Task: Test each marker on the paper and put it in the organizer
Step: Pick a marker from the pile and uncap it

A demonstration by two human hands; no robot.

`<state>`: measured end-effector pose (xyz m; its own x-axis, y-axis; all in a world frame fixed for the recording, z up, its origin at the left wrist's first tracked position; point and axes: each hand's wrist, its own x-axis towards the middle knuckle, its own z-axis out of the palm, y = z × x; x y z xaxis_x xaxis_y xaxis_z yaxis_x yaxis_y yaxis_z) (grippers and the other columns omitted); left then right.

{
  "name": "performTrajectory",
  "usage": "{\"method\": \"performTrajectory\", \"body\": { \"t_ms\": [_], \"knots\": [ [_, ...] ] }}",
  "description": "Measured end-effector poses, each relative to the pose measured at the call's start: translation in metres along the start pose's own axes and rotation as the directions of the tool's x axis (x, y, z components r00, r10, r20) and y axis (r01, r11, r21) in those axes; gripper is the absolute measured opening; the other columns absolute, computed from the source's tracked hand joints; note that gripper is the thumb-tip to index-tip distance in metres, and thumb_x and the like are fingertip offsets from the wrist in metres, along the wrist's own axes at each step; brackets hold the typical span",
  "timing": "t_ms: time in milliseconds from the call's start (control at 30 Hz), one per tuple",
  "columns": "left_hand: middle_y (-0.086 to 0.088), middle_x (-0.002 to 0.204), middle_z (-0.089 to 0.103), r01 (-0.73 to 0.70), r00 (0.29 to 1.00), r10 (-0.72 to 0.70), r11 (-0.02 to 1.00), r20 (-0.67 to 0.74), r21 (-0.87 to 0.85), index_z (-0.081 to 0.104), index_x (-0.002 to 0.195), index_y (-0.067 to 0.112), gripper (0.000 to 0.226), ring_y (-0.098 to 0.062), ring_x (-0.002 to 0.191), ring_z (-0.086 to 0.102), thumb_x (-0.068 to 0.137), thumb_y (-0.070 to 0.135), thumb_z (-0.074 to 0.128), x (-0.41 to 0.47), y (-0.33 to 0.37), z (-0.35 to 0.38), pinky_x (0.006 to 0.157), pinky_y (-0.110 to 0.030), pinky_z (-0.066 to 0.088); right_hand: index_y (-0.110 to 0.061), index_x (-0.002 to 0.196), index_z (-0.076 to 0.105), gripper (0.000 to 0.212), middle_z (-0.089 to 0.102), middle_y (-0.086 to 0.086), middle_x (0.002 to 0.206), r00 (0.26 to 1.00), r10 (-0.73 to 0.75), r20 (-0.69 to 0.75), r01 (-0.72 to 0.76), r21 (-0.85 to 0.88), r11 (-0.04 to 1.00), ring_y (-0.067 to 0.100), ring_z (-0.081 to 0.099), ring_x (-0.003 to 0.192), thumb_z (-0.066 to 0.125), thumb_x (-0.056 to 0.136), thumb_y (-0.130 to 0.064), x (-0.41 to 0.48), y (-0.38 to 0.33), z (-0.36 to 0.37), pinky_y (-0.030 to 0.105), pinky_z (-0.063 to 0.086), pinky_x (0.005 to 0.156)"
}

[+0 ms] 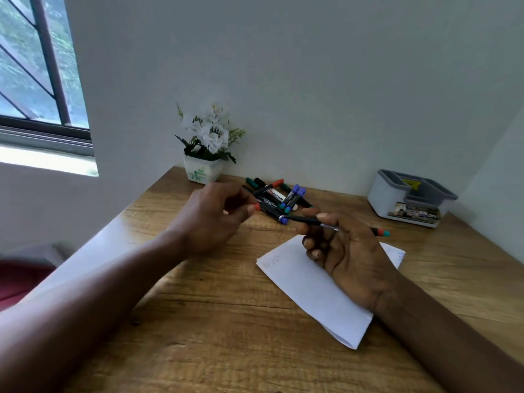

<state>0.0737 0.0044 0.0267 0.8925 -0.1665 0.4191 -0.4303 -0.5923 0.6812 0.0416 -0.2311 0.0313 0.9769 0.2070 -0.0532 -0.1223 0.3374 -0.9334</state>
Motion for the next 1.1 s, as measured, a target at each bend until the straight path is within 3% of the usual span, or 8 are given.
{"method": "performTrajectory", "body": {
  "t_ms": [100,367,467,633,700,800,967,1100],
  "knots": [
    [0.002,0.097,0.076,-0.037,0.995,0.059,0.962,0.075,-0.269,0.073,0.103,0.026,0.011,-0.017,0.093,0.072,0.092,0.028,0.069,-0.003,0.006,-0.002,0.085,-0.045,0.061,-0.011,0.092,0.080,0.032,0.075,0.013,0.082,1.000,0.020,0.019,-0.021,0.048,0.999,0.014,0.062,0.060,0.069,0.067,-0.026,0.000,-0.001,-0.005,0.024,0.051,0.051],
    [0.000,0.102,0.076,-0.033,0.967,0.117,0.940,0.228,-0.341,0.076,0.103,0.025,0.016,-0.020,0.089,0.070,0.090,0.033,0.071,-0.010,0.013,0.004,0.079,-0.035,0.060,-0.007,0.108,0.069,0.040,0.075,0.013,0.085,0.996,-0.002,0.084,0.009,-0.081,0.997,0.013,0.062,0.061,0.069,0.074,-0.027,-0.006,-0.002,-0.004,0.023,0.053,0.054],
    [-0.002,0.101,0.076,-0.026,0.967,0.116,0.930,0.226,-0.367,0.077,0.102,0.025,0.022,-0.025,0.090,0.069,0.085,0.039,0.071,-0.013,0.018,0.005,0.077,-0.036,0.061,-0.010,0.104,0.071,0.033,0.076,0.013,0.086,0.994,-0.027,0.102,0.041,-0.138,0.990,0.012,0.063,0.061,0.070,0.076,-0.027,-0.006,-0.002,-0.002,0.022,0.053,0.054],
    [-0.006,0.102,0.076,0.029,0.967,0.096,0.879,0.236,-0.476,0.078,0.101,0.017,0.024,-0.032,0.097,0.068,0.081,0.030,0.077,-0.014,0.023,0.006,0.077,-0.033,0.057,-0.021,0.081,0.081,0.012,0.076,0.008,0.082,0.986,-0.102,0.134,0.134,-0.260,0.956,0.012,0.061,0.059,0.075,0.077,-0.031,-0.008,-0.001,0.002,0.021,0.051,0.053],
    [-0.007,0.103,0.077,0.065,0.960,0.082,0.863,0.267,-0.500,0.077,0.101,0.014,0.025,-0.032,0.100,0.068,0.079,0.026,0.078,-0.016,0.025,0.010,0.081,-0.038,0.056,-0.023,0.079,0.079,0.013,0.074,0.005,0.074,0.974,-0.168,0.149,0.212,-0.358,0.909,0.012,0.059,0.057,0.076,0.078,-0.035,-0.009,0.001,0.002,0.021,0.049,0.051],
    [-0.012,0.103,0.076,0.116,0.959,0.059,0.813,0.279,-0.570,0.077,0.101,0.006,0.025,-0.034,0.101,0.068,0.080,0.020,0.077,-0.018,0.027,0.014,0.083,-0.042,0.053,-0.023,0.077,0.079,0.013,0.073,0.005,0.072,0.960,-0.232,0.154,0.273,-0.349,0.897,0.012,0.059,0.056,0.077,0.078,-0.035,-0.012,0.003,0.001,0.022,0.048,0.051],
    [-0.016,0.103,0.075,0.150,0.964,0.046,0.722,0.263,-0.675,0.076,0.097,0.002,0.029,-0.018,0.092,0.069,0.076,0.023,0.078,-0.016,0.034,0.019,0.076,-0.027,0.055,-0.018,0.081,0.080,0.025,0.073,0.006,0.071,0.946,-0.291,0.141,0.320,-0.285,0.904,0.013,0.061,0.056,0.080,0.070,-0.041,-0.010,0.003,0.001,0.022,0.050,0.051],
    [-0.011,0.105,0.075,0.094,0.966,0.077,0.782,0.246,-0.616,0.074,0.103,0.007,0.031,-0.018,0.095,0.068,0.081,0.029,0.074,-0.014,0.036,0.015,0.080,-0.031,0.055,-0.021,0.088,0.082,0.033,0.075,0.004,0.073,0.941,-0.307,0.142,0.337,-0.297,0.894,0.011,0.065,0.060,0.081,0.065,-0.044,-0.007,0.001,0.002,0.020,0.052,0.054]
  ]
}}
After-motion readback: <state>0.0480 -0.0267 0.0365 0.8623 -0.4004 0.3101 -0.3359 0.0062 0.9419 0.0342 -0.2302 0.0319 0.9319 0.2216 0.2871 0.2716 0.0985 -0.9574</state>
